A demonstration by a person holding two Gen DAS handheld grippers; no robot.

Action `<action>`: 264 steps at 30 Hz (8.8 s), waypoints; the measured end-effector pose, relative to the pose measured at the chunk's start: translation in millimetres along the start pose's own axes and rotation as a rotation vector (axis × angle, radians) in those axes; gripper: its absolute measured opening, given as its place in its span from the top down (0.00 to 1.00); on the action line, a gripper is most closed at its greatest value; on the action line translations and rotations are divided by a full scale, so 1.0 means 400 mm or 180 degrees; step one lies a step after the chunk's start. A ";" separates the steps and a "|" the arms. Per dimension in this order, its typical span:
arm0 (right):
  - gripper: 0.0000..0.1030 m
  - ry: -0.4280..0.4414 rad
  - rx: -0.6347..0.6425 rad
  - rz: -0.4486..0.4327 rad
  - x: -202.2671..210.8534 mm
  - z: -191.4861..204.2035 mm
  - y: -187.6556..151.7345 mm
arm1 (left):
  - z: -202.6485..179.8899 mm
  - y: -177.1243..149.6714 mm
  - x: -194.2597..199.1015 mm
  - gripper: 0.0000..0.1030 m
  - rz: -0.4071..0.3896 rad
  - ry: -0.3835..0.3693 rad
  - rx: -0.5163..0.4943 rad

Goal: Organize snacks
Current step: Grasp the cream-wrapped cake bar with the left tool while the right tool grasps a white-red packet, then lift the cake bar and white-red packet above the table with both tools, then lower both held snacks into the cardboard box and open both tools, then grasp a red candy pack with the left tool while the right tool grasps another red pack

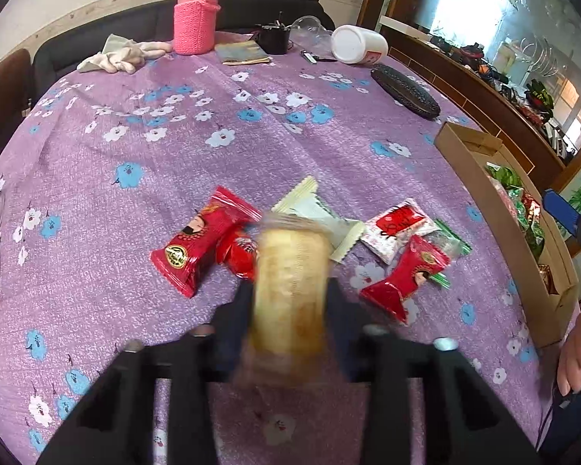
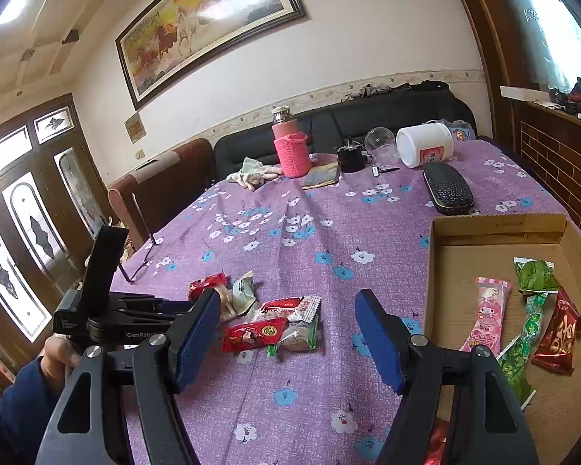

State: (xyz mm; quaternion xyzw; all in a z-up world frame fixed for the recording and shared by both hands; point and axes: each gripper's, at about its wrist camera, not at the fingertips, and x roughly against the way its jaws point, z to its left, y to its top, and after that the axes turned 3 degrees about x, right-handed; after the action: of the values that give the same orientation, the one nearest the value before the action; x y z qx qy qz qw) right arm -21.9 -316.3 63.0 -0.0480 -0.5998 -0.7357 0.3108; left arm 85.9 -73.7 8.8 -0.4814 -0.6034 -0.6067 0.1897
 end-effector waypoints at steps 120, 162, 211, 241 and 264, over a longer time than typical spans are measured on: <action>0.71 -0.0639 -0.0056 0.0551 -0.245 0.109 0.006 | -0.027 -0.022 0.128 0.68 -0.0943 0.0835 0.0001; 0.72 -0.1295 -0.0915 0.0255 -0.082 -0.167 0.098 | -0.090 -0.007 0.106 0.68 -0.0805 0.0525 -0.0011; 0.67 -0.1749 -0.1870 0.0301 0.074 -0.489 0.062 | -0.627 0.017 -0.077 0.62 -0.0160 -0.0985 -0.0468; 0.64 -0.0520 -0.0347 0.0263 -0.049 -0.077 0.090 | -0.097 0.070 0.160 0.46 -0.0514 0.0265 0.0067; 0.64 -0.0311 -0.0074 0.0693 -0.155 0.007 0.030 | 0.111 0.074 -0.025 0.81 -0.0177 0.0707 0.0424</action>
State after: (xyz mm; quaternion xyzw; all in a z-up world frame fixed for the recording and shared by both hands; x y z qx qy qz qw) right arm 33.2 -290.0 46.3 -0.1523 -0.5970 -0.7013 0.3587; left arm 130.3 -42.6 8.3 -0.3807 -0.6307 -0.6199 0.2701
